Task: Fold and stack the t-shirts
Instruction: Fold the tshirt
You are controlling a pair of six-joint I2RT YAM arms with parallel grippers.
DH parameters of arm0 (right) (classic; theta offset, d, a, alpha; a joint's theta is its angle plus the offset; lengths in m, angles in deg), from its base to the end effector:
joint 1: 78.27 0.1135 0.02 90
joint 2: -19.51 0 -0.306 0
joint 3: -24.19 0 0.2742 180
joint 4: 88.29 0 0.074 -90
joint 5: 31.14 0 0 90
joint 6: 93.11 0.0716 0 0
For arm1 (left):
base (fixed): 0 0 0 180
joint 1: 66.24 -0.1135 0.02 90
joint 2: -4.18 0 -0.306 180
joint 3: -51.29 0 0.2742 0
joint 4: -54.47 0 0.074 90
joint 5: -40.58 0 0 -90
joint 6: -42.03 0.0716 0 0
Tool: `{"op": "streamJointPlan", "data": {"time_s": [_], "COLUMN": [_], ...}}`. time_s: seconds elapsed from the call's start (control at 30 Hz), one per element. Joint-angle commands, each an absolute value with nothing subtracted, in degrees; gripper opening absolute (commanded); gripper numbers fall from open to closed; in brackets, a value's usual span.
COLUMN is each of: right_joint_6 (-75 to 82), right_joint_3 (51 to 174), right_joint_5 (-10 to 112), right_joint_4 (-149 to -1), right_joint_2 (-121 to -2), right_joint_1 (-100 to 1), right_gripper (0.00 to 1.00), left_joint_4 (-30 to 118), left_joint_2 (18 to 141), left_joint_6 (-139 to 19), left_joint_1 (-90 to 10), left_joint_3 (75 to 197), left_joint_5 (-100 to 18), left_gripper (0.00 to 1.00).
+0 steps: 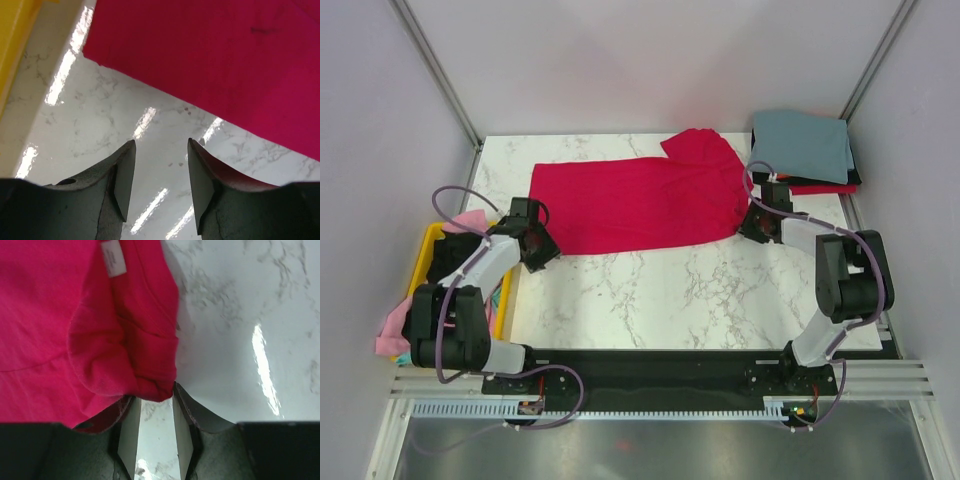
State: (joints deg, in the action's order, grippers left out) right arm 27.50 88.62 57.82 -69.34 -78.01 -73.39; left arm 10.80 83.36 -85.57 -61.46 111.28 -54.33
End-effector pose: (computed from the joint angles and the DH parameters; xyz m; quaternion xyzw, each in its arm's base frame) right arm 0.3778 0.0336 0.1524 0.2077 0.9225 0.1073 0.3071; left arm 0.2873 -0.0179 0.1946 -0.2840 0.9288 -0.0459 0.2336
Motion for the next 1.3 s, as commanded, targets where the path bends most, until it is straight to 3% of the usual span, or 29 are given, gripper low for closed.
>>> {"op": "streamJointPlan", "data": {"time_s": [0.0, 0.27, 0.4, 0.57, 0.93, 1.13, 1.17, 1.27], "right_joint_6": [27.48, 27.13, 26.86, 26.86, 26.51, 26.34, 25.90, 25.02], "right_joint_3": [91.23, 89.04, 90.79, 91.50, 90.80, 90.62, 90.53, 89.57], "right_joint_5": [53.86, 52.79, 51.12, 51.03, 50.59, 50.24, 50.59, 53.83], "right_joint_4": [-72.92, -73.97, -74.24, -74.24, -74.59, -74.50, -73.98, -72.66], "right_joint_2": [-81.21, -80.16, -82.00, -82.36, -82.01, -81.66, -81.48, -80.43], "right_joint_1": [-74.66, -76.25, -76.86, -77.13, -77.30, -77.65, -77.83, -78.01], "right_gripper": [0.38, 0.32, 0.14, 0.01, 0.00, 0.00, 0.00, 0.00], "left_joint_4": [15.80, 16.34, 16.43, 21.26, 21.26, 20.91, 20.91, 21.00], "left_joint_2": [87.48, 91.89, 92.42, 86.90, 92.15, 96.72, 97.16, 99.19], "left_joint_6": [-88.49, -89.80, -91.47, -91.04, -90.60, -90.33, -90.24, -88.31], "left_joint_1": [-63.51, -63.78, -63.78, -63.78, -64.57, -66.15, -67.28, -68.61], "left_joint_3": [110.95, 114.38, 113.15, 109.38, 111.74, 114.72, 115.77, 118.23], "left_joint_5": [-58.21, -62.59, -65.33, -67.43, -70.34, -68.94, -68.59, -67.97], "left_gripper": [0.54, 0.56, 0.57, 0.57, 0.61, 0.42, 0.27, 0.02]}}
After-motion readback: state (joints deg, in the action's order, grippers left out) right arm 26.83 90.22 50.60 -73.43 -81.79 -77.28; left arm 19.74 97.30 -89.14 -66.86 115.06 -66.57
